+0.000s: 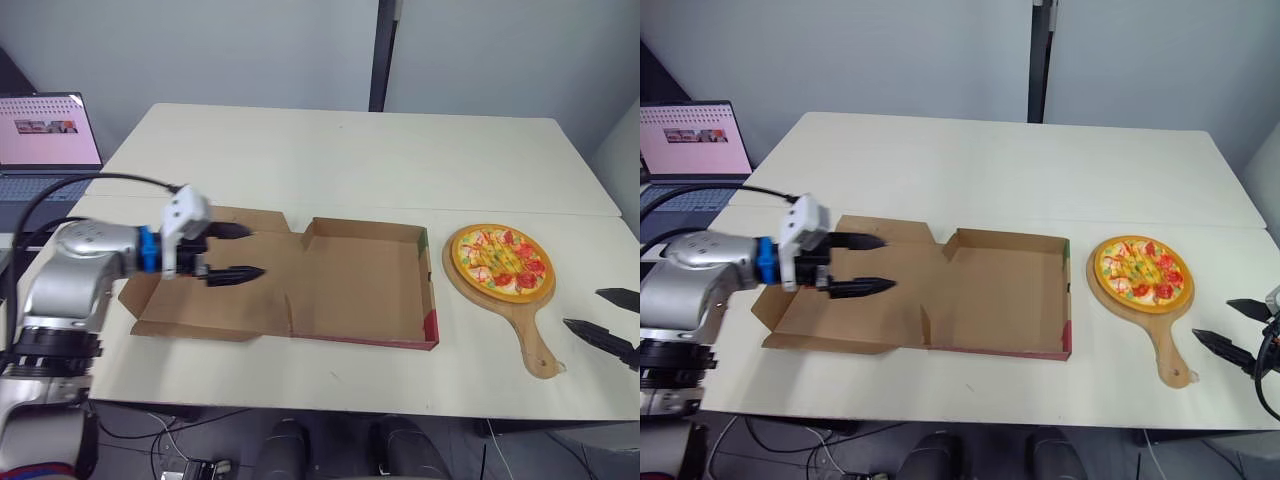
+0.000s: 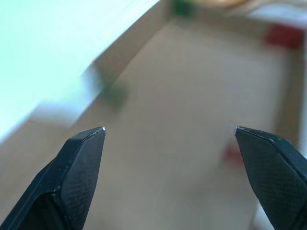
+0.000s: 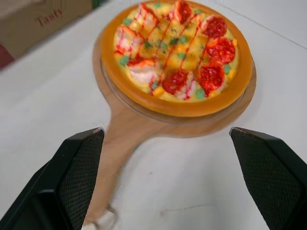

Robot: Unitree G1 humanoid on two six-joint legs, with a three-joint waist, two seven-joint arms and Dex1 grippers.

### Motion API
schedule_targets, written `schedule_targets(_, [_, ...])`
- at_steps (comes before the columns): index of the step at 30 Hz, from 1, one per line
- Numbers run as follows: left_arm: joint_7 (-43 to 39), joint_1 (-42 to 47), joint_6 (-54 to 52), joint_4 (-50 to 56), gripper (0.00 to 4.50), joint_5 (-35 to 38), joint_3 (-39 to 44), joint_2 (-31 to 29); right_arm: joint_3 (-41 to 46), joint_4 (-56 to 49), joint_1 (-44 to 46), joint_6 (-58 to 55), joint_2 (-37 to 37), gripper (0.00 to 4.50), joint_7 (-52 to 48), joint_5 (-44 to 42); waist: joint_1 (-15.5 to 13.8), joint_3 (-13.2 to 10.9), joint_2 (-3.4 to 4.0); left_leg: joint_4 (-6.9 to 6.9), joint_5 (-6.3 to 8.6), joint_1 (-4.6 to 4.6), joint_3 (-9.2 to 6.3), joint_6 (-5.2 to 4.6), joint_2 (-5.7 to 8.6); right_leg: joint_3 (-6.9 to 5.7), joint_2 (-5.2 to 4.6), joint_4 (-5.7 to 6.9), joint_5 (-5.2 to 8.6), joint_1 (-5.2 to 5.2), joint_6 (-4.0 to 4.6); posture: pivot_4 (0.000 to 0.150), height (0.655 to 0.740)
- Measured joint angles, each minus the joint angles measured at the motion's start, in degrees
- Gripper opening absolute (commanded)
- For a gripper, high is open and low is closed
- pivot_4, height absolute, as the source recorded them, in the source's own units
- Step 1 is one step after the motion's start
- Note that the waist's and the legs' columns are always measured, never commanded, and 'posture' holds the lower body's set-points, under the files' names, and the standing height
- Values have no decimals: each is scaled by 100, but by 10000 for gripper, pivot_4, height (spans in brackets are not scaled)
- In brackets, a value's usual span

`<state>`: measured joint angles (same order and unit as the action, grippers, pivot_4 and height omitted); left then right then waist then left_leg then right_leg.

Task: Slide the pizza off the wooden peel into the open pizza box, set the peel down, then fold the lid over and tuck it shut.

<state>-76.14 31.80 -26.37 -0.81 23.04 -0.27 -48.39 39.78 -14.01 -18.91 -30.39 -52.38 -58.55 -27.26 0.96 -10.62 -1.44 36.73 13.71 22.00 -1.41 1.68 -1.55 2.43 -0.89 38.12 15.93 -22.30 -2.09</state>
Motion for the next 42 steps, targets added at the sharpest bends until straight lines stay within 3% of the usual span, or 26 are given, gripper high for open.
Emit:
schedule_targets(6, [-213,622,-68,685,44847,57,-776,472,166,-1370,-618,-911,697,45000,853,-219,102,3,5,14,0,-12,6,0,-4,11,11,9,-5,7,-5,1500,7343])
schedule_targets(11, [-229,1005,-135,850,44847,167,-970,826,-477,-2135,-513,-1589,1037,45000,1944,-23,108,4,6,20,0,-11,6,0,-7,14,18,7,-8,6,-5,1500,7343])
schedule_targets(19, [-346,1128,-136,931,44847,205,-1141,992,-1484,-1643,512,-2381,1266,45000,2991,326,87,4,6,20,0,-2,2,-1,-4,11,17,0,-9,4,-6,1500,7343])
schedule_targets(25, [-286,1126,39,809,44847,122,-1168,1046,-1905,-1140,991,-2386,1371,45000,3065,358,85,4,5,21,0,0,1,-1,-4,10,18,-2,-9,3,-6,1500,7343])
schedule_targets(28, [-204,1123,59,793,45000,91,-1168,1047,-1961,-956,1155,-2383,1470,39349,3181,402,91,17,-15,22,0,-3,1,-1,-6,10,18,-2,-10,5,-7,1500,7343])
schedule_targets(33, [-120,972,4,887,45000,134,-1150,1042,-2000,-902,1214,-2339,1630,21712,3379,458,92,33,-40,20,0,-5,0,-2,-10,10,20,-2,-10,5,-7,1500,7343])
schedule_targets(35, [-75,862,-72,1004,45000,196,-1146,1040,-2008,-901,1200,-2311,1756,16893,3481,474,97,42,-55,19,0,-5,0,-2,-12,11,21,-2,-10,5,-7,1500,7343])
schedule_targets(42, [66,710,-205,1075,45000,219,-1002,884,-1879,-988,1118,-2108,2083,15980,3638,549,99,48,-65,18,0,-7,0,-2,-14,10,22,-2,-9,5,-6,1500,7343])
